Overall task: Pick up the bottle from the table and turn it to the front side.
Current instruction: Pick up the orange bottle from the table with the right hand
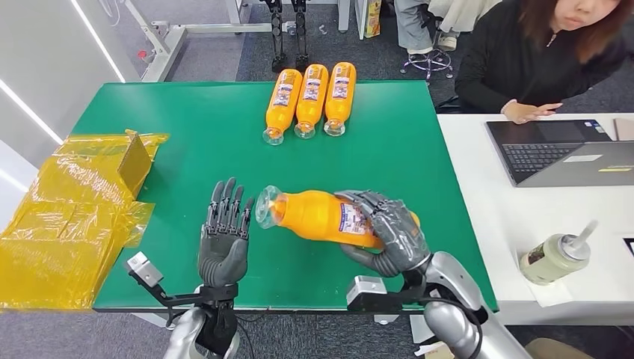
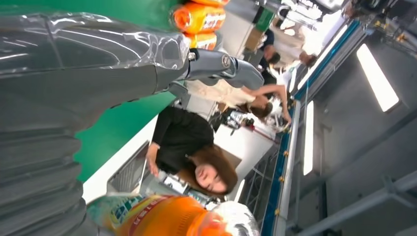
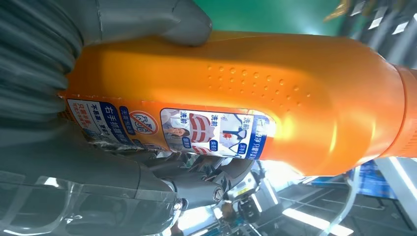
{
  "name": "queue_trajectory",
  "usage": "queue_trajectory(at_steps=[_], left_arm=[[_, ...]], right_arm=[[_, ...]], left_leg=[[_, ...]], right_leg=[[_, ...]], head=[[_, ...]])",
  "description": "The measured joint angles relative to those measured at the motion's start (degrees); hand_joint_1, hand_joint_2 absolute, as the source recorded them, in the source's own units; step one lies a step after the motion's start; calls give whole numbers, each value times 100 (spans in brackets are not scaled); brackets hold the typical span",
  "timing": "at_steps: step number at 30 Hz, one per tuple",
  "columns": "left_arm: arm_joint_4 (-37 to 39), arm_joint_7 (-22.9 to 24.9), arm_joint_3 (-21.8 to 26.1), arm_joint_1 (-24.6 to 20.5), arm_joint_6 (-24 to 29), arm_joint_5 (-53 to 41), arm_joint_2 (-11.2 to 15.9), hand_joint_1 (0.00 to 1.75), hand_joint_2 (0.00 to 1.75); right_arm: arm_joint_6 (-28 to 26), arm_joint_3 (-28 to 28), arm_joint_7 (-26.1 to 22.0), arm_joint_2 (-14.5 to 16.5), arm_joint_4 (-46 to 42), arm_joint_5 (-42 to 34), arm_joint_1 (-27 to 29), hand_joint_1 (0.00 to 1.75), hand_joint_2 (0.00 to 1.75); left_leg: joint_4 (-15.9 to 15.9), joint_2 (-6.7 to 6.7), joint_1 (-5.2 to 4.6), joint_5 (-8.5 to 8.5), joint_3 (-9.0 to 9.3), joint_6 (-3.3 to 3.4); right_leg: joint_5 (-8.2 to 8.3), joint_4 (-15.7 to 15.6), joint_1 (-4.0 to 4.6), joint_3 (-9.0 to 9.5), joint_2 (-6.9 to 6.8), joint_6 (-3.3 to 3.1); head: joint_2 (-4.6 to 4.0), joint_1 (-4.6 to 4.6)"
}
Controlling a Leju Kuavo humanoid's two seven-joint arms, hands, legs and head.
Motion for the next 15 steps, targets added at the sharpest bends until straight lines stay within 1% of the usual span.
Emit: queue_trajectory(at_steps=[10,15], left_arm=[[26,100,-198,-79,-113,120,-2,0,175],[26,101,-332,-110,-97,171,2,0,175]], right_arm=[[-209,276,-29,674,89,52,384,175,175],[-310,374,0,1020,145,240,555,175,175]], left_leg=[[0,1,0,0,-1,0],[0,1,0,0,-1,0]], right_leg=[[-2,-1,0,0,0,-1],[-2,0,0,-1,1,-1]], head=[[0,1],[0,1]])
